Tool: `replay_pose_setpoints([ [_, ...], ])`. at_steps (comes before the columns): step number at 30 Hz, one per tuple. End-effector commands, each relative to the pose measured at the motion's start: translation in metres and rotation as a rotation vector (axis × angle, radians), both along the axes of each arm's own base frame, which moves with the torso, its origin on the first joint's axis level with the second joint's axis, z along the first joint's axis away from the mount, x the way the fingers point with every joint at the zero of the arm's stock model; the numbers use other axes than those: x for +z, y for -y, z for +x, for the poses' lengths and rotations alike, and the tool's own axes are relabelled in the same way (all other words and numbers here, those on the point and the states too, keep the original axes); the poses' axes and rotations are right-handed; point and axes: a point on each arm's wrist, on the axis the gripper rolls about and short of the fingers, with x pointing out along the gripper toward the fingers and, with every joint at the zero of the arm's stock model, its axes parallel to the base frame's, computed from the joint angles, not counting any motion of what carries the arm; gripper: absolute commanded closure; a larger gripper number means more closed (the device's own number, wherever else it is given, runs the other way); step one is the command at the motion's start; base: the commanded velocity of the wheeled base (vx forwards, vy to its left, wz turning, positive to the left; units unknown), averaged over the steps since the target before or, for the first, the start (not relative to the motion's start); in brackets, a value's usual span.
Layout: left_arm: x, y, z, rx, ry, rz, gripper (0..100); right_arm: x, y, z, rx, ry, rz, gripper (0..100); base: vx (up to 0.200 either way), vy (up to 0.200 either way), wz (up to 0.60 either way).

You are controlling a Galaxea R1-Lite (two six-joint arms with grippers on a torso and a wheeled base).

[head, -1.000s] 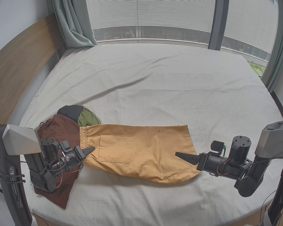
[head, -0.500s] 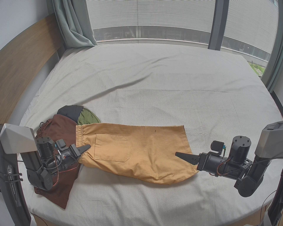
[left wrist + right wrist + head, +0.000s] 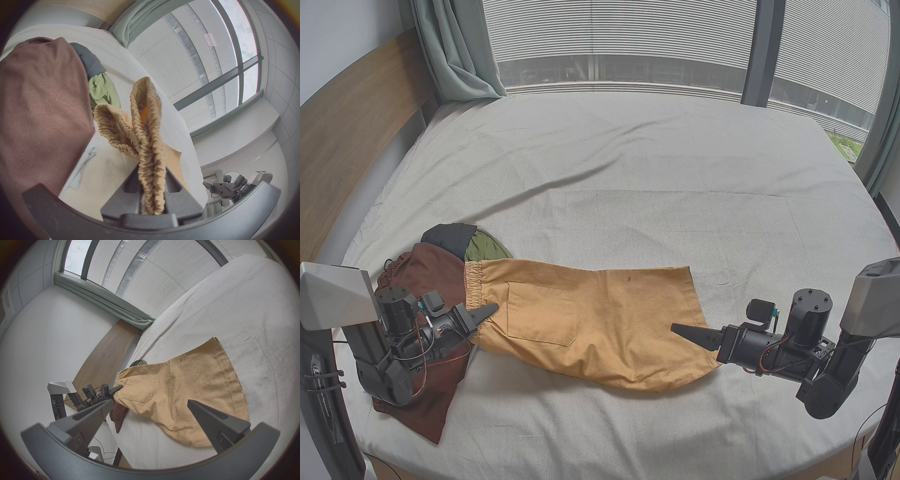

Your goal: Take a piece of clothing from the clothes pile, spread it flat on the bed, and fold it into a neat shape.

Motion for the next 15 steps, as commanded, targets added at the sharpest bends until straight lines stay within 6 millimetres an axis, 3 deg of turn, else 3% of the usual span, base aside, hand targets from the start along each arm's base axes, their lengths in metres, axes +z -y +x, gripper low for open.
replay_pose_setpoints([
  [1,0.014,0.015,-0.007,-0.044,0.034,-0.002,100,0.001,0.000,0.000,-0.001,0.004,0.001,0,0.000,0.000,0.00],
  [15,0.015,0.041,-0.009,-0.059,0.044,0.012,100,0.002,0.001,0.000,-0.003,0.006,0.002,0,0.000,0.000,0.00],
])
